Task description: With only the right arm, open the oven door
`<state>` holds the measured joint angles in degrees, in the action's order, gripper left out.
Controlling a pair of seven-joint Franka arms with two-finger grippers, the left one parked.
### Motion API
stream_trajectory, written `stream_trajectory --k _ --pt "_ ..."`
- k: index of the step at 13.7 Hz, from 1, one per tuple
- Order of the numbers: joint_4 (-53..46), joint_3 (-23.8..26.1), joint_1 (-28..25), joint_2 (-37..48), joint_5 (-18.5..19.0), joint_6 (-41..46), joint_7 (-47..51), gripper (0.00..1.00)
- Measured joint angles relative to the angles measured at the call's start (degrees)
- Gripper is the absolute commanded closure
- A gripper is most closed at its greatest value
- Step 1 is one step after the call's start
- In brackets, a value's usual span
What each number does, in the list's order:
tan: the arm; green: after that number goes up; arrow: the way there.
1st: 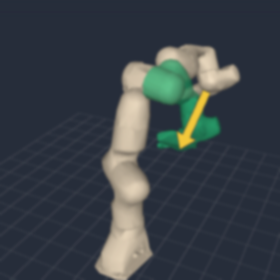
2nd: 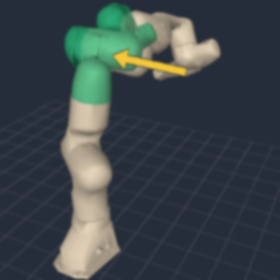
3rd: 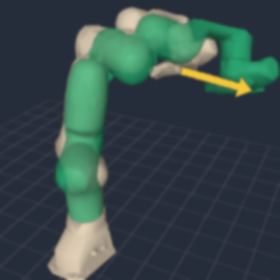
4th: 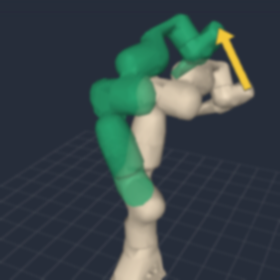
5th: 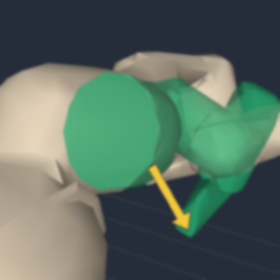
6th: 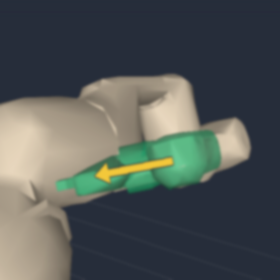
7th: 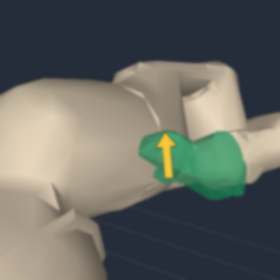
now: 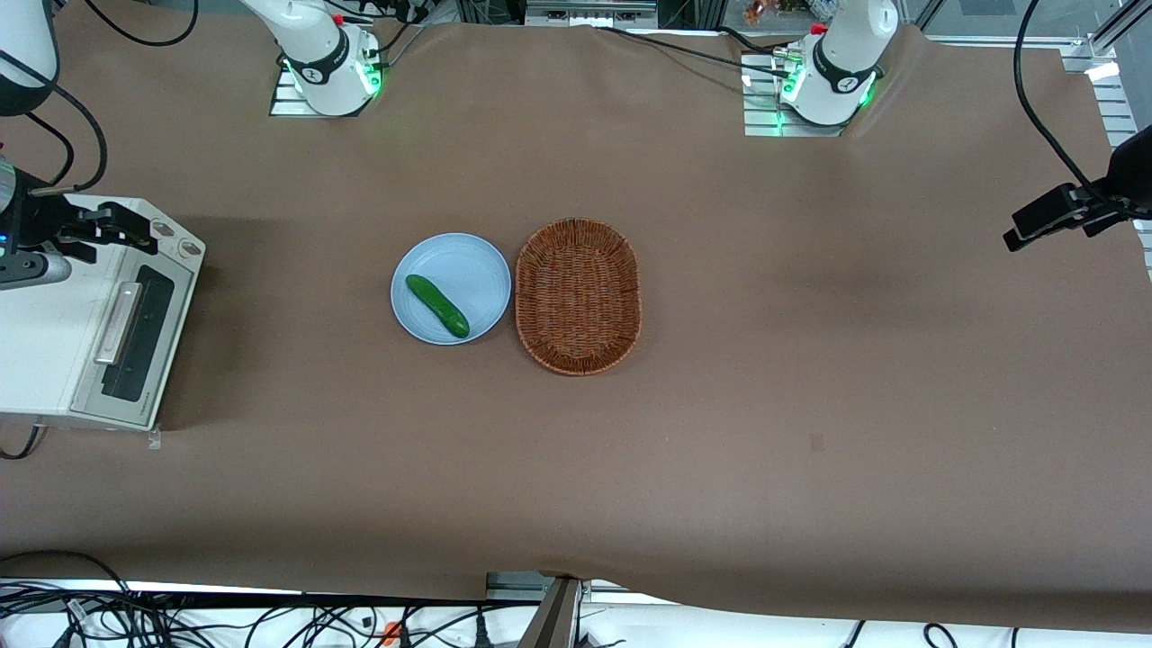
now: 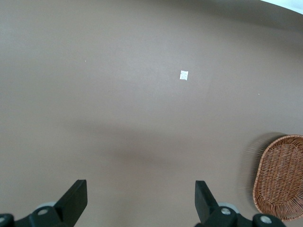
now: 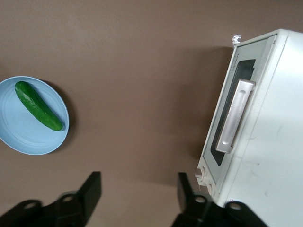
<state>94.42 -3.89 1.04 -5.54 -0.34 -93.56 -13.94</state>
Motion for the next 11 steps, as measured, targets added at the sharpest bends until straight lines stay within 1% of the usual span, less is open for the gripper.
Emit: stream_trajectory --k 2,4,6,8,9,11 --pt "-0.1 0.0 0.0 0.0 0.7 1.3 0.0 1.00" --pt "-0.1 0.0 0.0 0.0 4.0 1.6 0.0 1.00" --pt "-0.1 0.1 -0.9 -0.2 9.2 1.7 0.4 1.00" --pt "-0.1 0.1 -3.2 -1.4 16.0 1.6 3.5 1.00" --pt "0.0 0.2 -4.6 -2.7 18.4 1.0 5.6 1.00" --pt "0.1 0.2 -6.8 -6.3 23.8 -2.6 9.4 1.00"
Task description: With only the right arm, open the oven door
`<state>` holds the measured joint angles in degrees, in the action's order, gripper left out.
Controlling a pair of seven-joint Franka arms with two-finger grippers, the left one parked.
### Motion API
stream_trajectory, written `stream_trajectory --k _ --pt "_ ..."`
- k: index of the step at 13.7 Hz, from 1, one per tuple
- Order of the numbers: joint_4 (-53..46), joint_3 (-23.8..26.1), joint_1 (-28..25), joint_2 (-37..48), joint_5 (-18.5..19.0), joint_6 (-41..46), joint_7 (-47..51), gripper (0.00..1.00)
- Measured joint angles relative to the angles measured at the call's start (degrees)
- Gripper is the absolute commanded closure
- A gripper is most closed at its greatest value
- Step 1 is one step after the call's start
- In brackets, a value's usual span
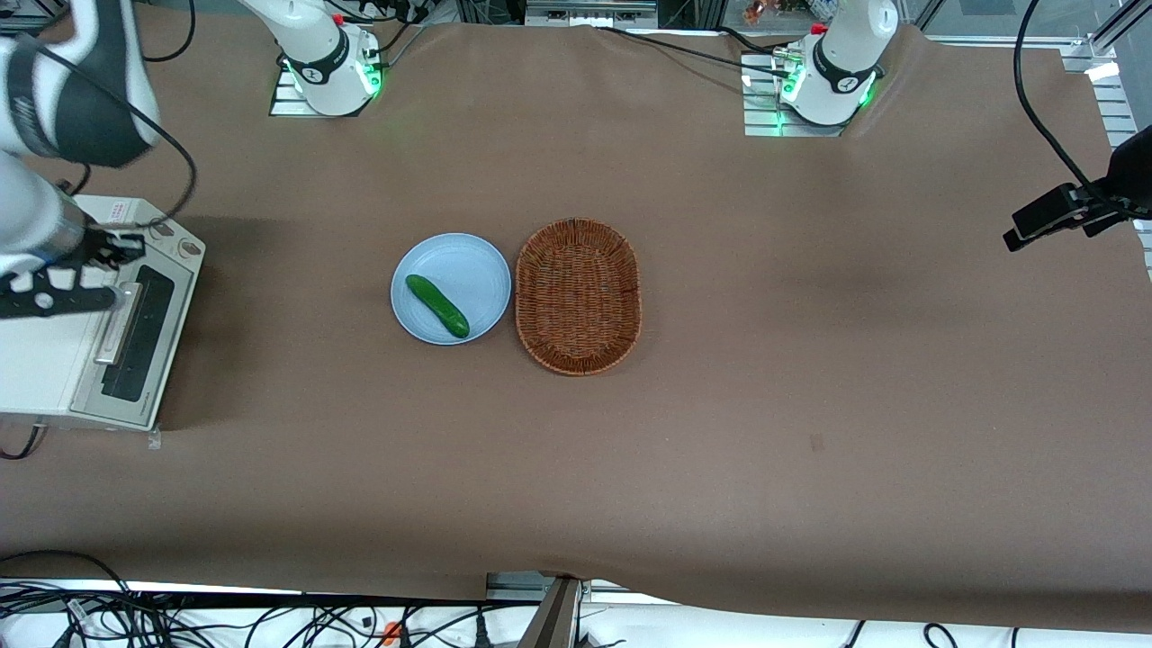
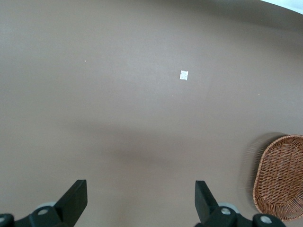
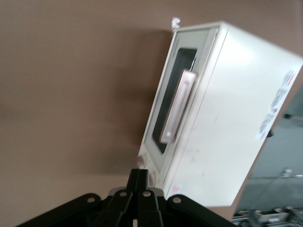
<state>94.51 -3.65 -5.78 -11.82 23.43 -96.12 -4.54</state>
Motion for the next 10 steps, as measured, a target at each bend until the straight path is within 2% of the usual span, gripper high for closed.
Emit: stream_trajectory --k 2,5,10 --pt "0.1 0.0 -0.9 -4.3 5.7 -3.3 3.5 1.00" --pt "0.2 -0.3 -0.8 -9.4 11.8 -6.3 8.0 1.00" --pt "1.8 -2.7 -0.5 -11.1 15.3 -8.9 12.6 1.00"
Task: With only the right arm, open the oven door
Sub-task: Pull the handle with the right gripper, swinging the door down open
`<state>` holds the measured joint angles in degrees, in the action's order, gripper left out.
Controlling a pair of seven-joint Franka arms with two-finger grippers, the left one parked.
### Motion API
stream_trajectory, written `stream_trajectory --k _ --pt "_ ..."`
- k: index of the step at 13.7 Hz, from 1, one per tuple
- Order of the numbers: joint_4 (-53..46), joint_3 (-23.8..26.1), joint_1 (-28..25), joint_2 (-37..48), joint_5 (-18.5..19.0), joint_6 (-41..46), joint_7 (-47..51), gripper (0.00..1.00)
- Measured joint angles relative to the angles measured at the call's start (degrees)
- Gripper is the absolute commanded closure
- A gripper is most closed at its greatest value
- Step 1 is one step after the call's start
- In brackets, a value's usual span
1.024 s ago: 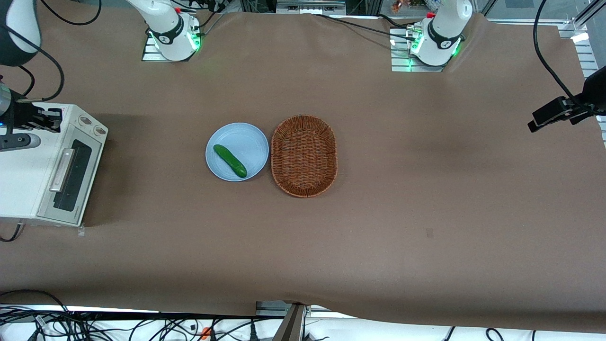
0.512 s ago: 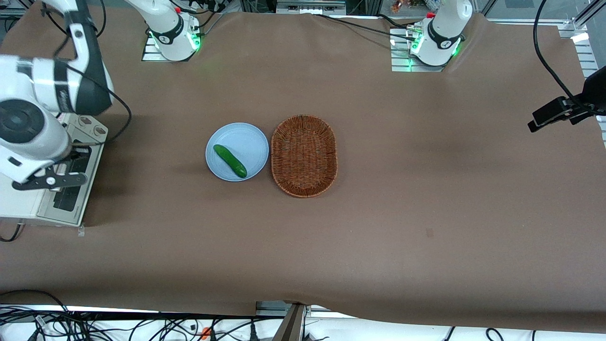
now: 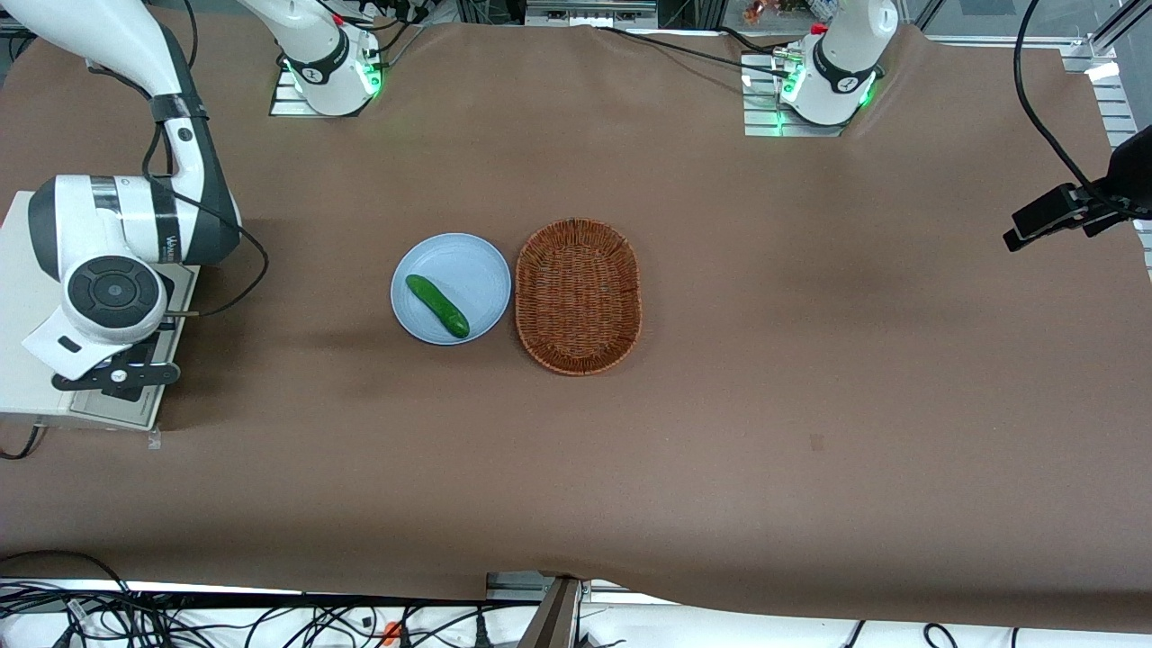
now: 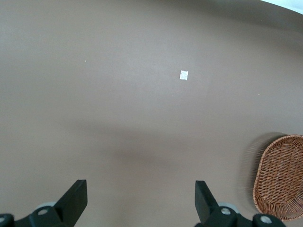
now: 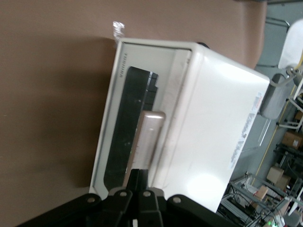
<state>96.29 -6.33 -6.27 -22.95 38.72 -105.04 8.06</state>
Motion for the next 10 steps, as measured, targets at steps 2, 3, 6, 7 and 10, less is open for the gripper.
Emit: stream_trajectory --k 2,3,6,7,10 --pt "1.3 -1.2 0.2 0.0 0.1 -1.0 0.6 1.00" --pt "1.9 -1.4 0.3 -0.1 0.1 -1.7 0.8 1.00" --pt "3.3 -1.5 1.1 -0.2 0.1 -3.9 1.0 1.00" --pt "3.6 -1.5 1.5 -0.4 0.1 -4.3 1.0 1.00" --pt "3.9 -1.7 2.0 -0.8 0.1 -4.6 1.0 1.00"
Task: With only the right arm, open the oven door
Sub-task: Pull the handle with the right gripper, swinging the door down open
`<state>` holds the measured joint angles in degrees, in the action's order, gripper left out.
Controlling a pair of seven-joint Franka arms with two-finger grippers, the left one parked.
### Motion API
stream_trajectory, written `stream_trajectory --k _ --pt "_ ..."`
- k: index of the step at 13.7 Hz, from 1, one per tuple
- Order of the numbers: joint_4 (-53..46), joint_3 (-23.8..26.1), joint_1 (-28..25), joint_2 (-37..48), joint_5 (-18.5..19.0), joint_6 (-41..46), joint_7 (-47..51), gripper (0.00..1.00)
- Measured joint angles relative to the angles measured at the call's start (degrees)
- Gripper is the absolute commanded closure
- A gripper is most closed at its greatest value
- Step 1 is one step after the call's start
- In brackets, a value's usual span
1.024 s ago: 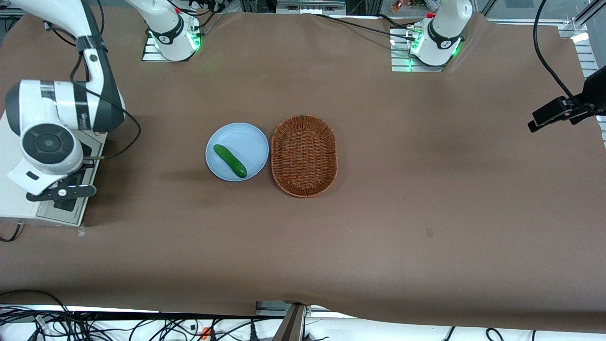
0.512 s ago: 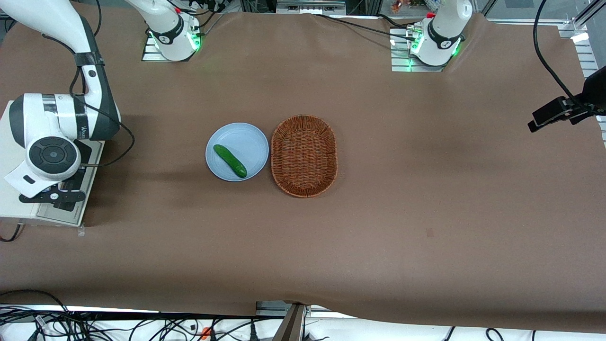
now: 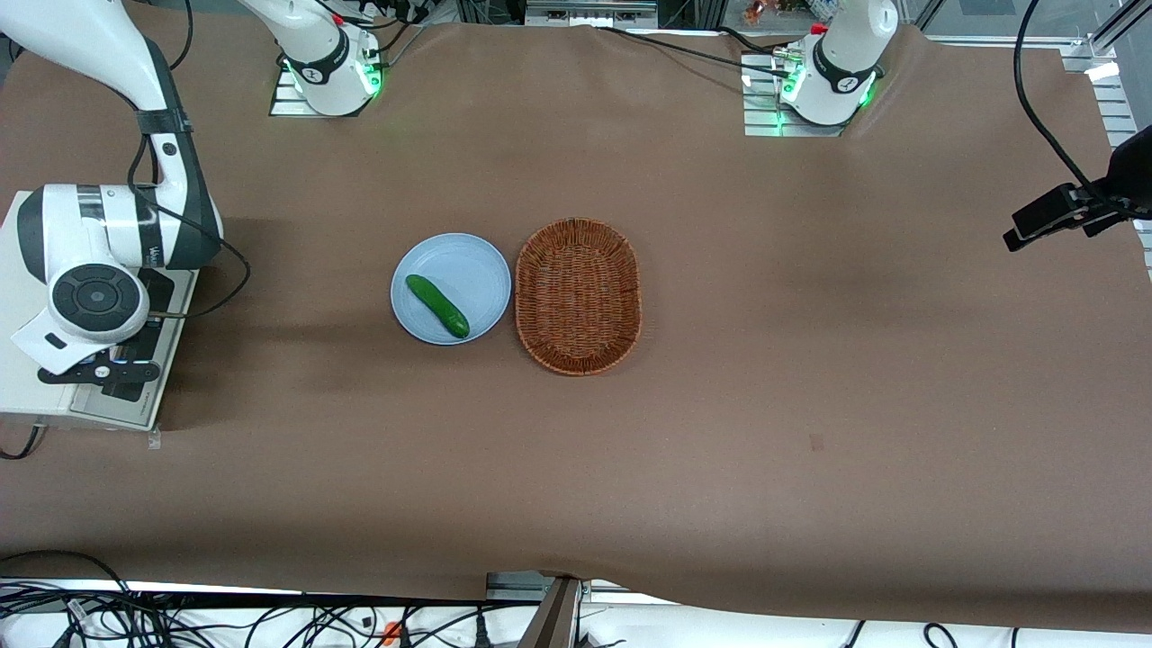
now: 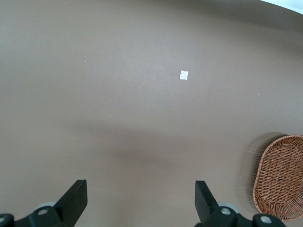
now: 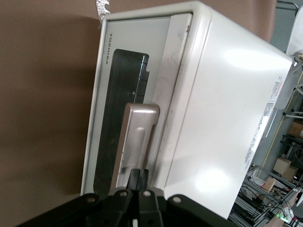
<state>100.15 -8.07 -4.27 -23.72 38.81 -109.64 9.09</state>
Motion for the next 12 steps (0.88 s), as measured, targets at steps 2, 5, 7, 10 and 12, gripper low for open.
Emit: stream_trajectory --k 2,5,7,10,12 --pt "0.2 0.0 0.0 -0.3 0.0 -0.1 0.0 1.00" --pt "0.2 0.0 -0.3 -0.5 0.1 0.0 0.3 1.00" --pt "0.2 0.3 -0.6 -0.5 -0.4 0.1 0.7 1.00" --pt "0.2 0.9 -2.3 -1.0 -3.4 0.0 2.5 1.00" --pt "0.2 1.3 -3.9 -2.1 -4.5 -0.4 4.9 1.00"
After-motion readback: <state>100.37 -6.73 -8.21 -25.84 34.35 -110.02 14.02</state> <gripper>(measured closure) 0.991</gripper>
